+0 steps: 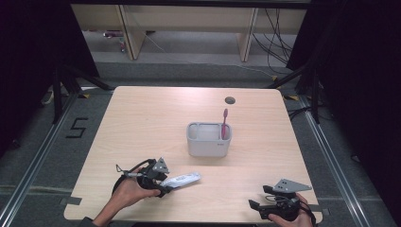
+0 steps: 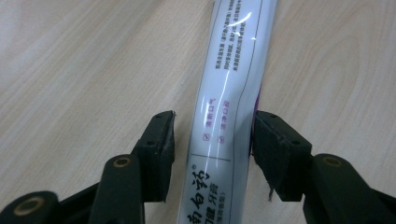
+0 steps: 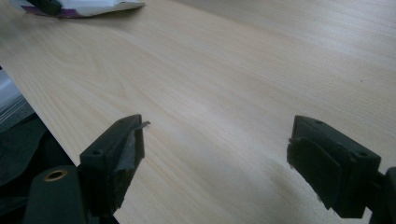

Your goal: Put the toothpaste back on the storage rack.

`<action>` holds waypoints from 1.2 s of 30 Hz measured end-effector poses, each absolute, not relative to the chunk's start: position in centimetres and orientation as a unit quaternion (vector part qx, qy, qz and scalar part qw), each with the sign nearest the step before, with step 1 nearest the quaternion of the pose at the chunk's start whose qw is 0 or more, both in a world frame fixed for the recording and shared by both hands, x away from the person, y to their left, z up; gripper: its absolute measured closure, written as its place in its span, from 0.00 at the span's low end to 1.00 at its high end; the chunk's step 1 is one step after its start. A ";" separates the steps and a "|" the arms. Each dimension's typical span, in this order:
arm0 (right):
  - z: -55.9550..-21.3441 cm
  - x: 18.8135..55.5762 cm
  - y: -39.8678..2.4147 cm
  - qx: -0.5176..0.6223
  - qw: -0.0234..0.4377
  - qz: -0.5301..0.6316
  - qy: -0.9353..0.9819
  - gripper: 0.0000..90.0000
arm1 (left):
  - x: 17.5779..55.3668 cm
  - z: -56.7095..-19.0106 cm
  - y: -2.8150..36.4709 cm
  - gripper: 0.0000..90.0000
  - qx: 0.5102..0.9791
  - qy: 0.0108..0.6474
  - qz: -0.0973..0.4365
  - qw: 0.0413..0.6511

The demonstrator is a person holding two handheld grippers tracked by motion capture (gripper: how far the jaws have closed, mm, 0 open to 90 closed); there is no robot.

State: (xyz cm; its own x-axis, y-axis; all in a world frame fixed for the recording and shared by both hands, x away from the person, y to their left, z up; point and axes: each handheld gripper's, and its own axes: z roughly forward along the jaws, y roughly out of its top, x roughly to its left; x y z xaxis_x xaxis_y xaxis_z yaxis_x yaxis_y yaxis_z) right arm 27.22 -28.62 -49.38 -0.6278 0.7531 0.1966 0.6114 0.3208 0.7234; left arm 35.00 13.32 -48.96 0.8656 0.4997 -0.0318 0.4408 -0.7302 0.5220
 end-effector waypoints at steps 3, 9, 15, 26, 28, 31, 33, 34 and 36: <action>-49.4 27.2 -28.6 0.428 0.081 0.400 0.806 0.21 | 35.1 -49.0 13.0 0.56 0.930 0.252 0.054 0.262; -49.3 27.2 -28.6 0.427 0.083 0.400 0.807 0.21 | 35.3 -48.9 12.4 0.59 0.933 0.250 0.043 0.255; -49.4 27.2 -28.6 0.423 0.085 0.399 0.809 0.21 | 35.6 -48.7 11.8 0.60 0.944 0.241 0.037 0.223; -49.4 27.2 -28.7 0.423 0.084 0.402 0.808 0.22 | 36.2 -48.5 10.7 0.63 0.954 0.239 0.025 0.180; -49.4 27.2 -28.7 0.423 0.083 0.403 0.808 0.22 | 36.4 -48.4 10.5 0.64 0.956 0.234 0.023 0.175; -49.4 27.4 -28.9 0.413 0.101 0.405 0.809 0.22 | 36.6 -48.3 10.4 0.64 0.959 0.226 0.024 0.166; -49.4 27.3 -28.9 0.415 0.099 0.406 0.808 0.22 | 36.6 -48.3 10.4 0.64 0.960 0.225 0.023 0.164; -49.4 27.3 -28.9 0.416 0.099 0.406 0.807 0.22 | 36.7 -48.3 10.3 0.65 0.961 0.222 0.022 0.162; -49.4 27.3 -28.9 0.416 0.099 0.407 0.807 0.22 | 36.8 -48.2 10.2 0.65 0.963 0.218 0.021 0.156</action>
State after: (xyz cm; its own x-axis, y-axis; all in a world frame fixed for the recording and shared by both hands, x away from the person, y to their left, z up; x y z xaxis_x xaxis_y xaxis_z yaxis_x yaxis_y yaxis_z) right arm 27.31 -28.93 -49.38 -0.6347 0.7516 0.1793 0.5907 0.3223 0.7397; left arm 36.77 10.22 -48.19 0.9038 0.4271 -0.0281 0.4140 -0.8557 0.3104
